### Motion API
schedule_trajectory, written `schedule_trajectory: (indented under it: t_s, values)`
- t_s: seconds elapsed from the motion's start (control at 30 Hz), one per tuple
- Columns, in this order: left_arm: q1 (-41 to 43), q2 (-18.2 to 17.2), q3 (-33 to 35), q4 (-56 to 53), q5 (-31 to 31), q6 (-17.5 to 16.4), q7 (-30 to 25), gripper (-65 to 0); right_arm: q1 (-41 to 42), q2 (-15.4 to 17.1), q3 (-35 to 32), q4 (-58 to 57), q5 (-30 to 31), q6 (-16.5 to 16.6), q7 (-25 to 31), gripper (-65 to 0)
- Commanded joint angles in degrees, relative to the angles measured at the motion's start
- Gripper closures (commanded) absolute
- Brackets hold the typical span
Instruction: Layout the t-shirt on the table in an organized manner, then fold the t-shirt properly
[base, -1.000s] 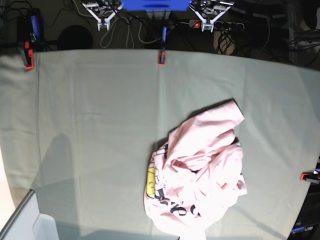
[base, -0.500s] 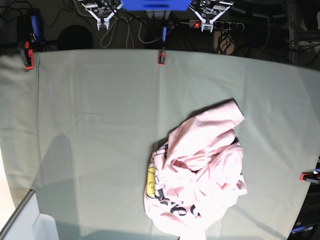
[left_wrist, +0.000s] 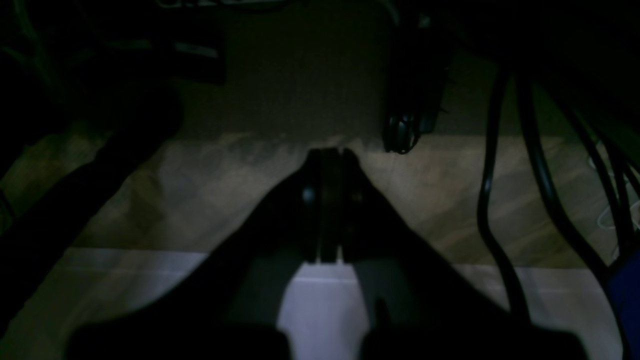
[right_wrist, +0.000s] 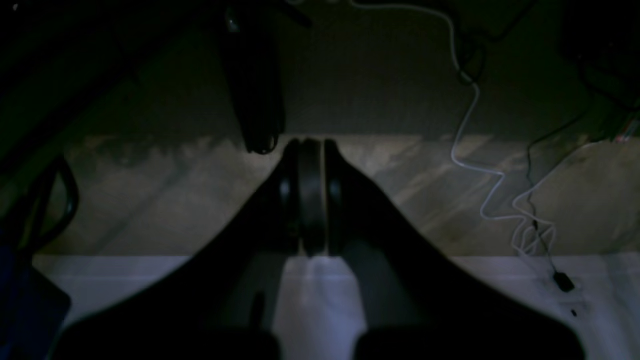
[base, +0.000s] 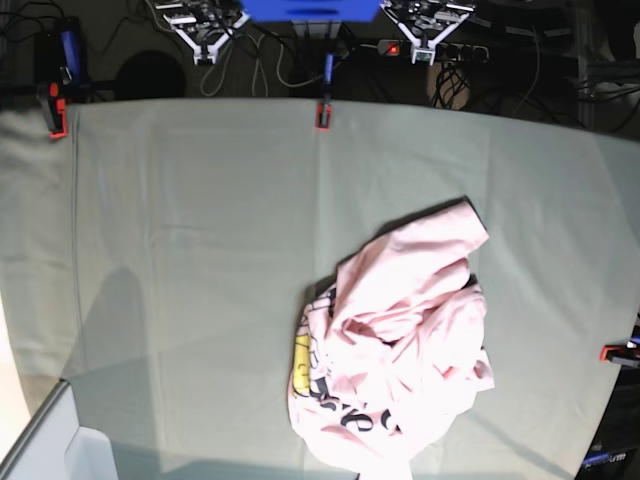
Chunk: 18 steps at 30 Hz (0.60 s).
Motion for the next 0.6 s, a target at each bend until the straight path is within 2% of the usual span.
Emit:
schedule_trajectory:
  t_s: [0.0,0.2,0.37,0.5,0.57]
  values:
    - [0.4,-0.1,0.1,-0.1,0.2,0.1,0.0,0.0,-0.3,0.1,0.2,0.1,0.2,0.9,0.0,0.0]
    - [1.2,-0.1,0.1,1.3,0.0,0.0,-0.1,0.0,-1.3,0.3,0.0,0.2,0.2,0.9,0.1,0.0]
    - [8.8,-1.4,-0.1,13.7,-0.2,0.0,0.9,0.0,-5.7,0.5,-0.2,7.2,0.2,0.9,-0.4,0.0]
    - [13.8,-1.8,-0.2,22.6,-0.3,0.0,6.2,0.0,-10.8,0.5,-0.2,14.1,0.2,0.9,-0.6,0.0]
    - [17.0,-3.2,-0.3,28.8,-0.3,0.0,8.6,0.0,-14.6,0.8,-0.2,19.4,0.2,0.9,-1.7,0.0]
